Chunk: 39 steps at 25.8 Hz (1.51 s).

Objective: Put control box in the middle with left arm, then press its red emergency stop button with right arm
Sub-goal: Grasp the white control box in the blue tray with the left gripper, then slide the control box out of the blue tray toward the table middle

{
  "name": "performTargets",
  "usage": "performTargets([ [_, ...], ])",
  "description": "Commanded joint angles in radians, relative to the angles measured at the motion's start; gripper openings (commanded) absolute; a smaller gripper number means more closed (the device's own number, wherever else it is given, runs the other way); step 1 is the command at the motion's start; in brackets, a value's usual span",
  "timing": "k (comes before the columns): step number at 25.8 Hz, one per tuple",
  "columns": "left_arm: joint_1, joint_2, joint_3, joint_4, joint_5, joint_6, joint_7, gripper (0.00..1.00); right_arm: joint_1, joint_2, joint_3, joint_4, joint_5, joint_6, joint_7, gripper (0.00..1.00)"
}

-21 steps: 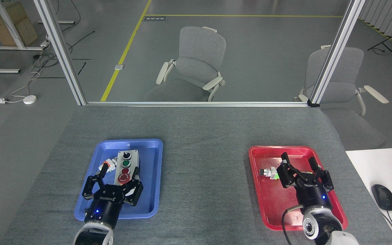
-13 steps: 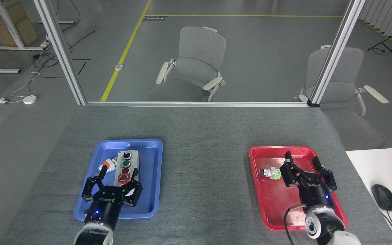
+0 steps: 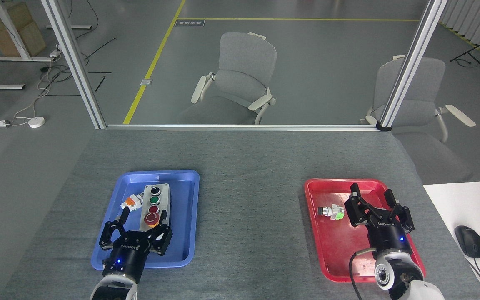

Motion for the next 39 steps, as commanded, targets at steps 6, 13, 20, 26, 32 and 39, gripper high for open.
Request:
performTargets([
  [6, -0.049, -0.007, -0.003, 0.105, 0.001, 0.019, -0.009, 0.98, -0.001, 0.0, 0.0, 0.0, 0.0, 0.001, 0.001, 1.0],
  [13, -0.092, -0.024, -0.011, 0.199, 0.003, 0.014, -0.006, 0.98, -0.001, 0.001, 0.0, 0.0, 0.0, 0.001, 0.001, 1.0],
  [20, -0.109, -0.028, -0.011, 0.238, 0.01, 0.025, -0.005, 0.98, -0.001, 0.003, 0.0, 0.0, 0.0, 0.001, 0.001, 1.0],
  [26, -0.135, -0.06, -0.011, 0.314, 0.018, 0.016, 0.011, 0.98, -0.001, 0.003, 0.0, 0.002, 0.0, 0.001, 0.001, 1.0],
  [32, -0.135, -0.076, -0.012, 0.346, 0.018, 0.014, 0.014, 0.98, -0.001, 0.003, 0.0, 0.002, 0.0, 0.001, 0.001, 1.0],
  [39, -0.142, -0.086, -0.012, 0.383, 0.018, 0.025, 0.014, 0.98, -0.003, 0.001, 0.0, 0.002, 0.0, 0.001, 0.001, 1.0],
])
